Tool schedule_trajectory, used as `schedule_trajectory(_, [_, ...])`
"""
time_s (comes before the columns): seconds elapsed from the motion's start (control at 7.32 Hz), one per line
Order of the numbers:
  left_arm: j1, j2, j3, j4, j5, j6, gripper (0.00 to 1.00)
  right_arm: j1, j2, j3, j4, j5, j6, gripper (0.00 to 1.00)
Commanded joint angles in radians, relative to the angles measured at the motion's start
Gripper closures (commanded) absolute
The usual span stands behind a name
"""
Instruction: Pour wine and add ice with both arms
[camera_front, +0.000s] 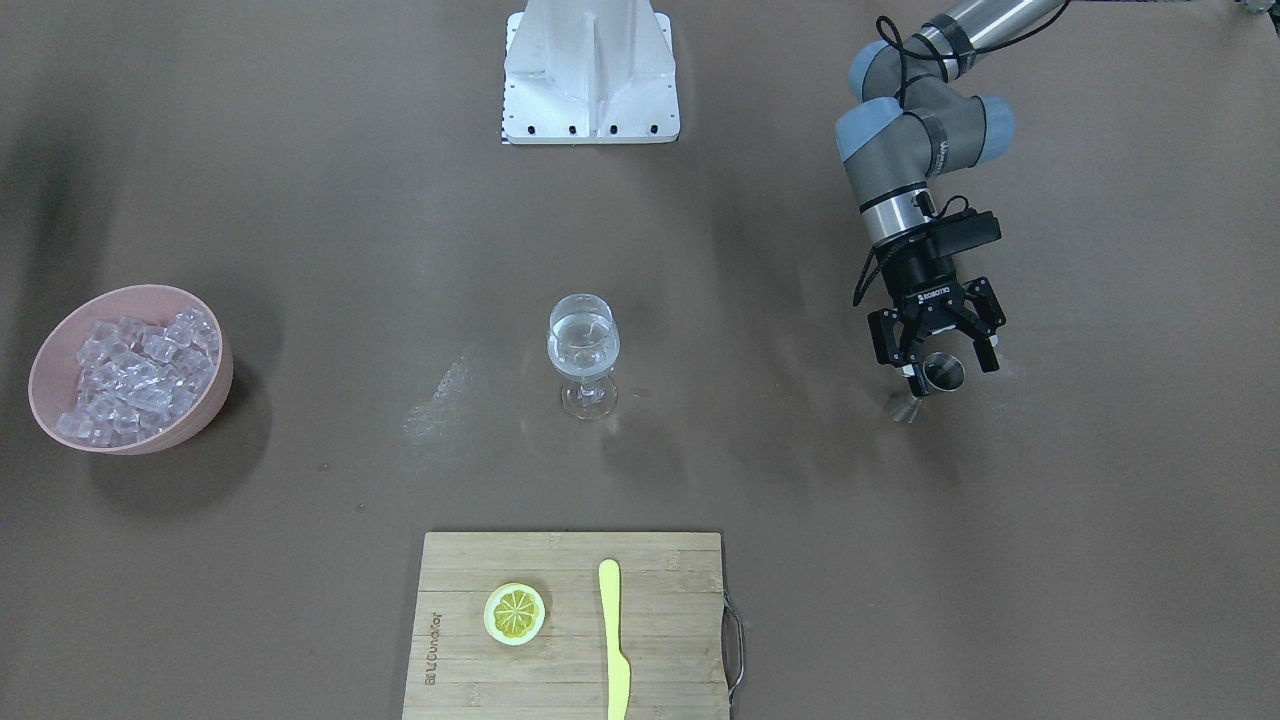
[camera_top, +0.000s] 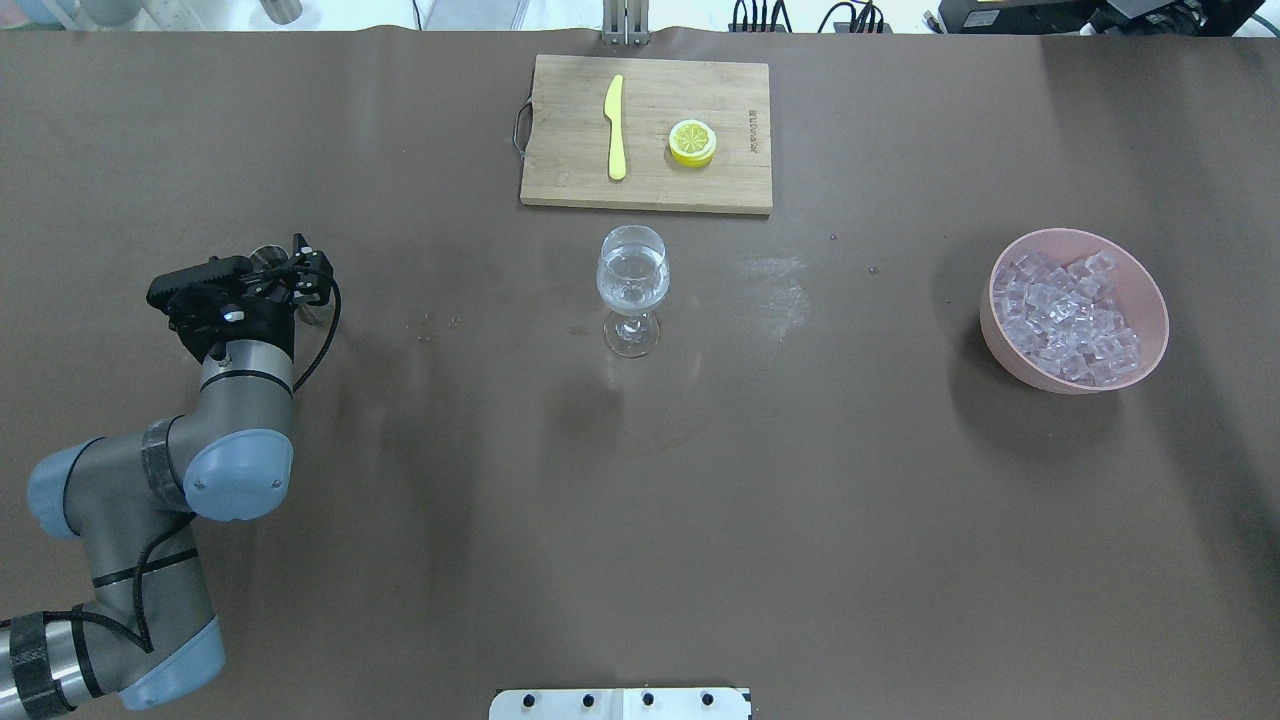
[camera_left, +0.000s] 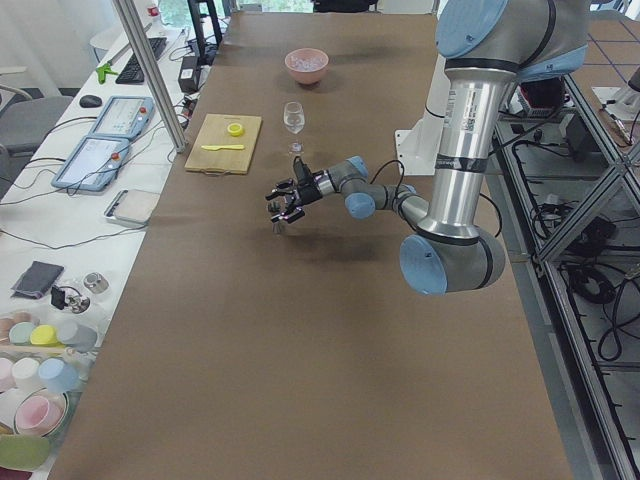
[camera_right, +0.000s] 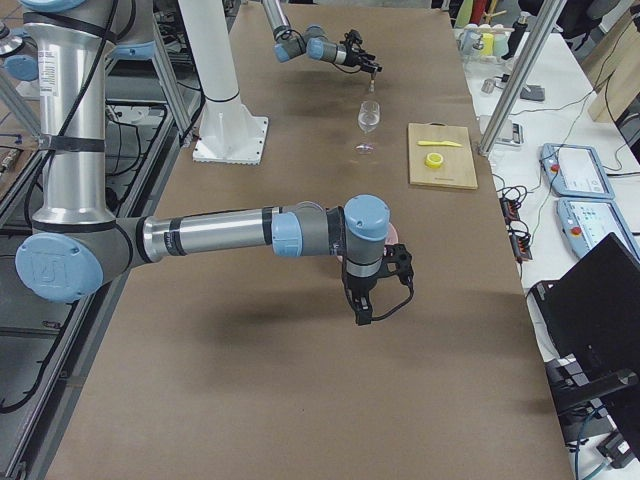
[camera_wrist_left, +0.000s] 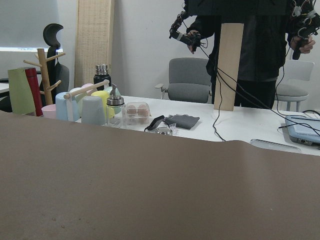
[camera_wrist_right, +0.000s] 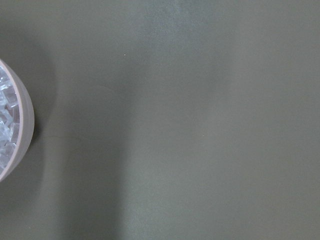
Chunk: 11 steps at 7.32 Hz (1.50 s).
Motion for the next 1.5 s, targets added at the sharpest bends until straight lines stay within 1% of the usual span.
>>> schedule_trajectory(0.0, [0.007, -0.012, 0.04, -0.006, 0.018, -0.001, 0.02, 0.0, 0.0, 0.0, 0.0, 0.0, 0.0, 0.0])
schedule_trajectory(0.27, [0.007, -0.067, 0.122, -0.044, 0.02, -0.001, 0.02, 0.0, 0.0, -0.002, 0.0, 0.0, 0.0, 0.0])
schedule_trajectory(0.41, [0.008, -0.073, 0.14, -0.061, 0.02, -0.001, 0.02, 0.0, 0.0, -0.002, 0.0, 0.0, 0.0, 0.0])
schedule_trajectory(0.82, [0.011, -0.066, 0.144, -0.073, 0.02, 0.001, 0.03, 0.0, 0.0, -0.002, 0.0, 0.0, 0.0, 0.0])
schedule_trajectory(0.96, [0.016, -0.063, 0.143, -0.075, 0.02, 0.001, 0.17, 0.0, 0.002, -0.002, 0.0, 0.0, 0.0, 0.0])
schedule_trajectory(1.09, [0.018, -0.063, 0.143, -0.075, 0.018, 0.002, 0.33, 0.0, 0.002, -0.002, 0.0, 0.0, 0.0, 0.0])
schedule_trajectory(1.23, [0.019, -0.063, 0.143, -0.075, 0.02, 0.001, 0.37, 0.0, 0.002, -0.002, 0.0, 0.0, 0.002, 0.0])
schedule_trajectory(1.37, [0.021, -0.061, 0.144, -0.075, 0.02, 0.001, 0.44, 0.0, 0.002, -0.002, 0.0, 0.0, 0.002, 0.0])
